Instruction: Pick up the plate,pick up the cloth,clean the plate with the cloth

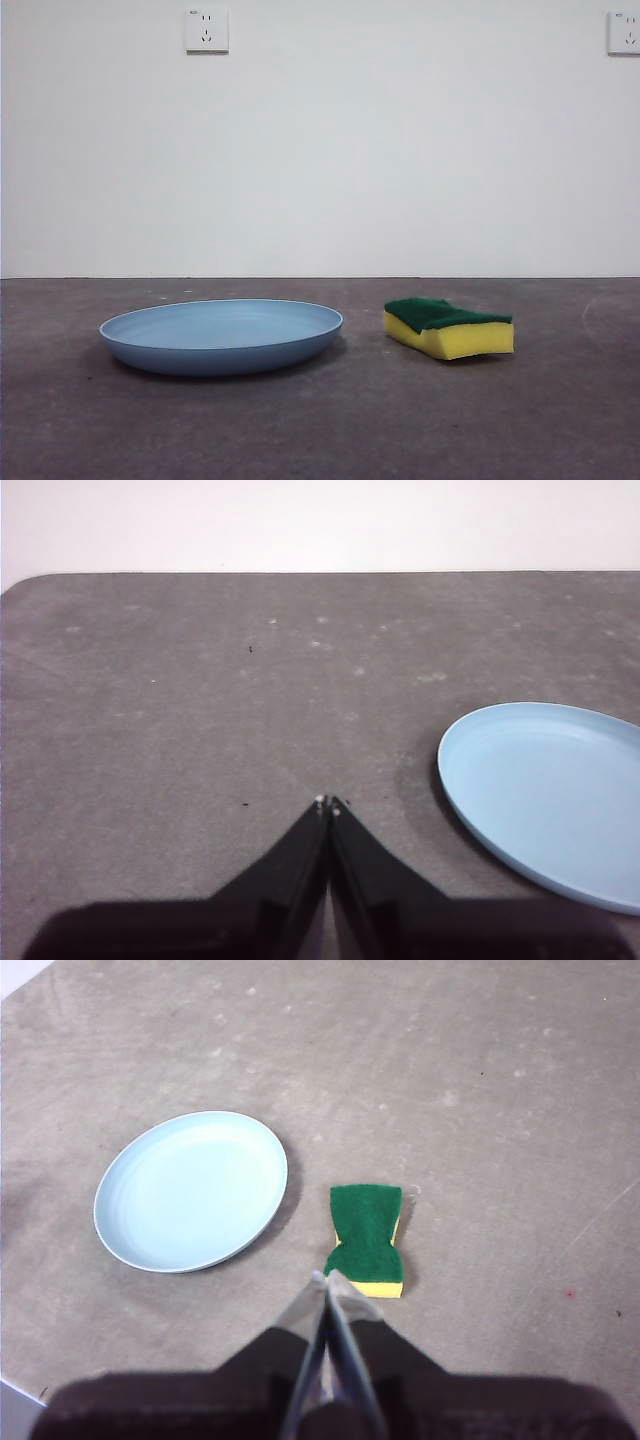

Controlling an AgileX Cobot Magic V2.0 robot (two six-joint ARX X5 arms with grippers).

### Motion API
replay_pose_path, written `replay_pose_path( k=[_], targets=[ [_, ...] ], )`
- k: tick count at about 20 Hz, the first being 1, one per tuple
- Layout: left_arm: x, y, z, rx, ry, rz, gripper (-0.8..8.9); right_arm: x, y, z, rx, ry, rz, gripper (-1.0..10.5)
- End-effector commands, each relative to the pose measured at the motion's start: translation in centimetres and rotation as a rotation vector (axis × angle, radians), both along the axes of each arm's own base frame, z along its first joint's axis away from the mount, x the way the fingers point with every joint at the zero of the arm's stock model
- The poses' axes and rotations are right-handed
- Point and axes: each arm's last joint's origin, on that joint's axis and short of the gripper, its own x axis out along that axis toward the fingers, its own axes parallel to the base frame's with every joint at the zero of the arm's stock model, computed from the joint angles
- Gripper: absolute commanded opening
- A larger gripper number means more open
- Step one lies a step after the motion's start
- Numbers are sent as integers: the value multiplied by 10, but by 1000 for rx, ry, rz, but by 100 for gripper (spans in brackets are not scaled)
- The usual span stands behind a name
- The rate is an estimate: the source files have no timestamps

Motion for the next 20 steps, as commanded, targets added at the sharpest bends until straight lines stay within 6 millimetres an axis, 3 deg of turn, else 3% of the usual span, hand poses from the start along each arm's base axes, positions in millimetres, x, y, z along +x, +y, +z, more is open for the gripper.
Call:
replay_pose_path(
  k=[1, 3, 20],
  targets=[
    [2, 0, -15, 30, -12, -2, -3, 0, 0, -2, 6, 2, -4, 2],
    [3, 0, -26, 34, 8, -4, -3, 0, 0, -2, 6, 2, -4, 2],
    [4, 0, -26, 29, -3, 0, -3, 0, 0, -2, 6, 3, -4, 2]
  ],
)
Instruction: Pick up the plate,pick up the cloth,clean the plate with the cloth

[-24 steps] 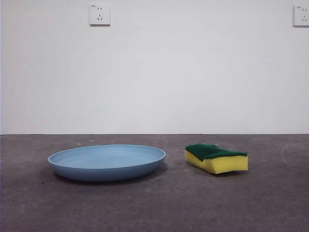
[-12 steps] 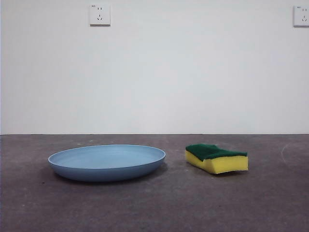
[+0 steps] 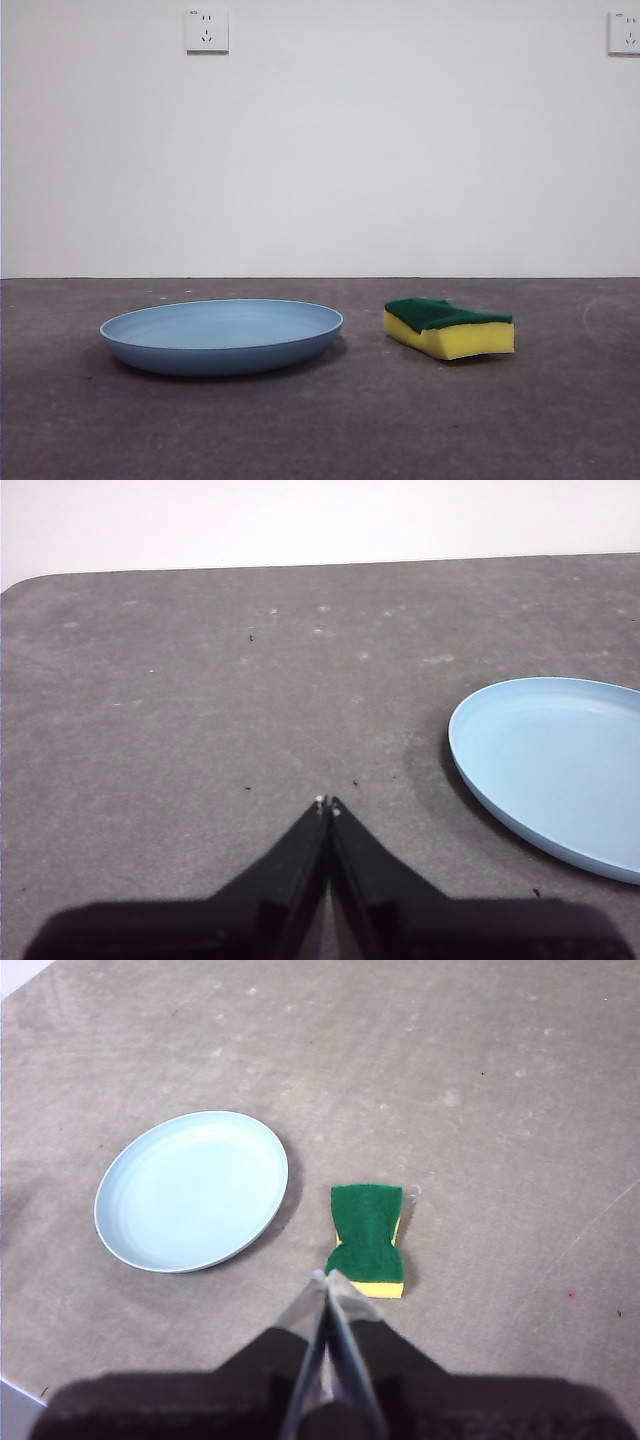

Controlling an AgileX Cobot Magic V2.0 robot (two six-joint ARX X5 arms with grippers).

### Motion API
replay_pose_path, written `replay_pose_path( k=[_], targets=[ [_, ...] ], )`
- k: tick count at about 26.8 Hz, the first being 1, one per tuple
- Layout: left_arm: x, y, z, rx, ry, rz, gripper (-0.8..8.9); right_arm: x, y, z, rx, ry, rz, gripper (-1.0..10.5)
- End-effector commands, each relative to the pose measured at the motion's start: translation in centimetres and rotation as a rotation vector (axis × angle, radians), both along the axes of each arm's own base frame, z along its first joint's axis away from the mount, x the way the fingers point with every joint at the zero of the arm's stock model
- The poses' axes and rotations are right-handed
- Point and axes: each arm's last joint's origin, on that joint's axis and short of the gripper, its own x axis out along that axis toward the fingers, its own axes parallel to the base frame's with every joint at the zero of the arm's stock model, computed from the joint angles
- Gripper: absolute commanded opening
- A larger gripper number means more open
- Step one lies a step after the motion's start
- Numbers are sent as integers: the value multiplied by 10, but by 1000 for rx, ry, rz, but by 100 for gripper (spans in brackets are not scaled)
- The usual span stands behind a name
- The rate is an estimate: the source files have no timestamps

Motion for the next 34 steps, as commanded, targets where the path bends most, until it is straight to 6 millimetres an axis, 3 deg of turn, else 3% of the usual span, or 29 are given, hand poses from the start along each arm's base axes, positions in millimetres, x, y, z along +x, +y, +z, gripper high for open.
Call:
replay_pose_path(
  k=[1, 5, 11, 16, 25, 29, 34],
  targets=[
    [1, 0, -4, 3, 4, 4, -3, 0, 0, -2, 6, 3, -5, 1],
    [1, 0, -4, 3, 4, 4, -3, -8, -5, 2, -35, -62, 26, 2],
    [1, 0, -4, 3, 4, 4, -3, -27, -34, 6, -31, -319, -12, 2],
    [1, 0, -4, 3, 4, 4, -3, -30, -49, -43, -12, -480, -120, 2],
    [1, 0, -4, 3, 4, 4, -3, -21, -49, -133, 39, -468, -160, 2],
    [1, 0, -4, 3, 4, 4, -3, -20, -49, -159, 69, -443, -175, 2],
    [1, 0, -4, 3, 4, 4, -3, -19, -49, -177, 89, -444, -181, 2]
  ],
)
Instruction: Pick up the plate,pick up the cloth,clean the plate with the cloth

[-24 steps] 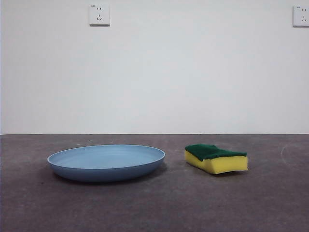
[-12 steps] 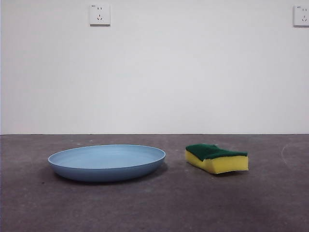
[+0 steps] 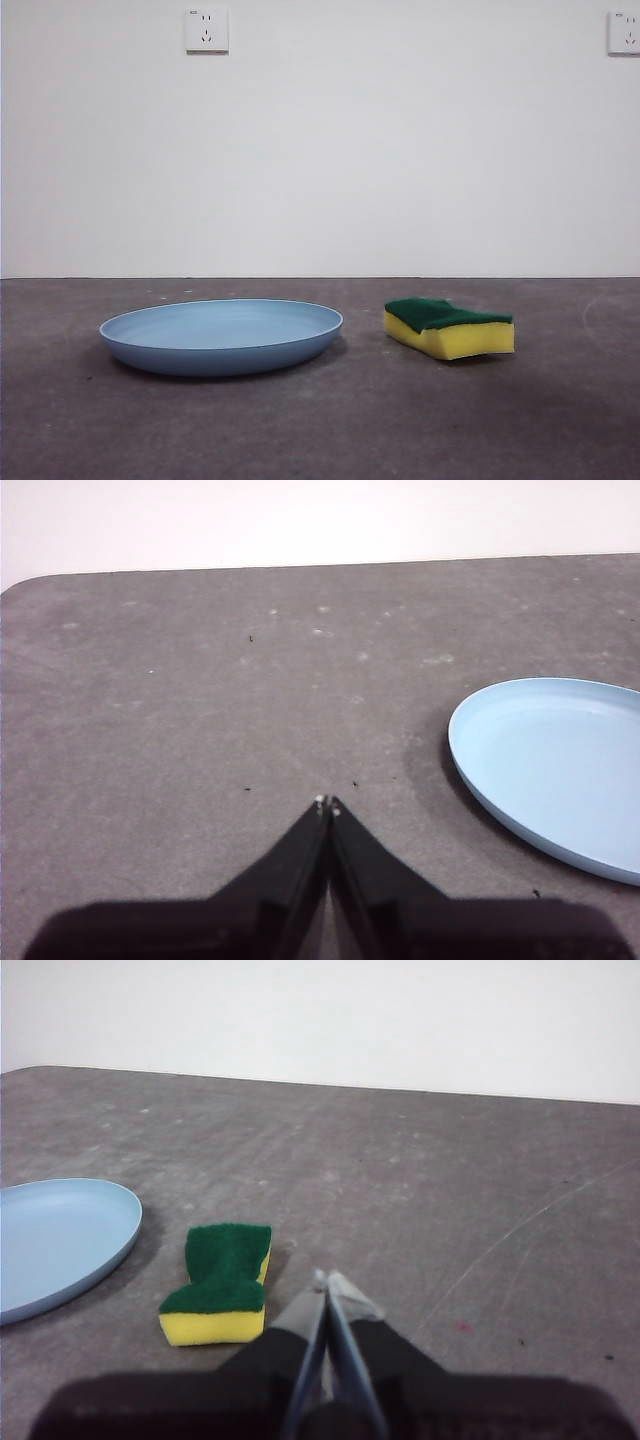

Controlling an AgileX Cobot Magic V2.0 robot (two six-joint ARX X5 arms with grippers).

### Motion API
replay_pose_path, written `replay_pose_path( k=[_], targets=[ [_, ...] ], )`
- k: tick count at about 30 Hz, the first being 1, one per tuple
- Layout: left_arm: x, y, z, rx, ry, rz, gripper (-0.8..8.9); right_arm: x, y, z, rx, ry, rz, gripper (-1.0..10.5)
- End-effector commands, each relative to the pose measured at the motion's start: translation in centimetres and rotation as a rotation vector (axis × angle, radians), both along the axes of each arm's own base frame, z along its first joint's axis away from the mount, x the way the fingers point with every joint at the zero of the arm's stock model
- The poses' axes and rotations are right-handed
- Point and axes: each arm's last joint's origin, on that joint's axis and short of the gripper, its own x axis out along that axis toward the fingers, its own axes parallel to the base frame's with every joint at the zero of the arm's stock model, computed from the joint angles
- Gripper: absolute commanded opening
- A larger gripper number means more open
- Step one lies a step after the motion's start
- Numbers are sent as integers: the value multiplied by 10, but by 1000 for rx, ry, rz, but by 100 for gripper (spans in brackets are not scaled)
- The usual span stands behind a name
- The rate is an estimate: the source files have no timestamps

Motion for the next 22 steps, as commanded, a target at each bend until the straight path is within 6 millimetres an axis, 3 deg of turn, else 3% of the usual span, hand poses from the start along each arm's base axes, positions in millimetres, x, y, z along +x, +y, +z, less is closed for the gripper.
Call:
replay_pose_path(
  k=[1, 22],
  targets=[
    [1, 0, -4, 3, 5, 3, -3, 2, 0, -6, 26, -3, -9, 2],
    [1, 0, -4, 3, 5, 3, -3, 4, 0, -24, 44, 71, -14, 2]
  ],
)
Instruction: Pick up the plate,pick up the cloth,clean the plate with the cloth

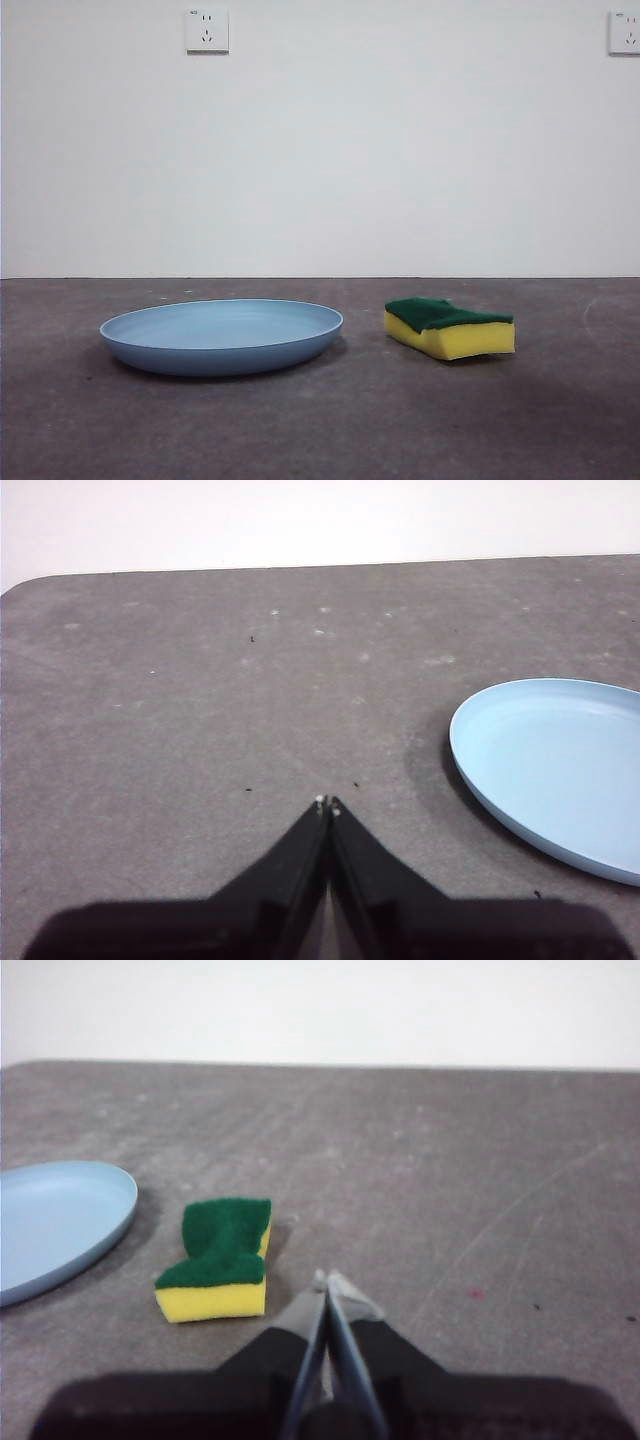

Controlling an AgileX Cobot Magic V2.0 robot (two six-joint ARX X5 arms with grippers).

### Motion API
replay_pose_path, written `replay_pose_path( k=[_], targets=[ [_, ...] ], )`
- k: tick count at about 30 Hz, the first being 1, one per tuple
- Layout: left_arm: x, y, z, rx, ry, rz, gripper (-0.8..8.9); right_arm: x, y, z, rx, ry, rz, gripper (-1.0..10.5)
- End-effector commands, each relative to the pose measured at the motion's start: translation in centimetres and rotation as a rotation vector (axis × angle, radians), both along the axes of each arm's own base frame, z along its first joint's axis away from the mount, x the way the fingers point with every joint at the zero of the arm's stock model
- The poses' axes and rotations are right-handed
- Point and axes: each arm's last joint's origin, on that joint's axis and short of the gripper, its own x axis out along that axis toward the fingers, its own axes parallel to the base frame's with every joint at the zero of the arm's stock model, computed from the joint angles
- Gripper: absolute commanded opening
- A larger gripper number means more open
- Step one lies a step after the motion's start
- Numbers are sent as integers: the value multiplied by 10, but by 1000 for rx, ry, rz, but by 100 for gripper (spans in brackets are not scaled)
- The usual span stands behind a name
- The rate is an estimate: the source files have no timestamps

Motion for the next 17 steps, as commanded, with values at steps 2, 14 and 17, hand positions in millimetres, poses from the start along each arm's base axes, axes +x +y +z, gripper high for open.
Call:
replay_pose_path(
  k=[2, 14, 17],
  targets=[
    [1, 0, -4, 3, 6, 3, -3, 0, 0, -4, 14, 20, -4, 2],
    [1, 0, -4, 3, 6, 3, -3, 0, 0, -4, 13, 21, -7, 2],
    [1, 0, -4, 3, 6, 3, -3, 0, 0, -4, 13, 21, -7, 2]
  ],
)
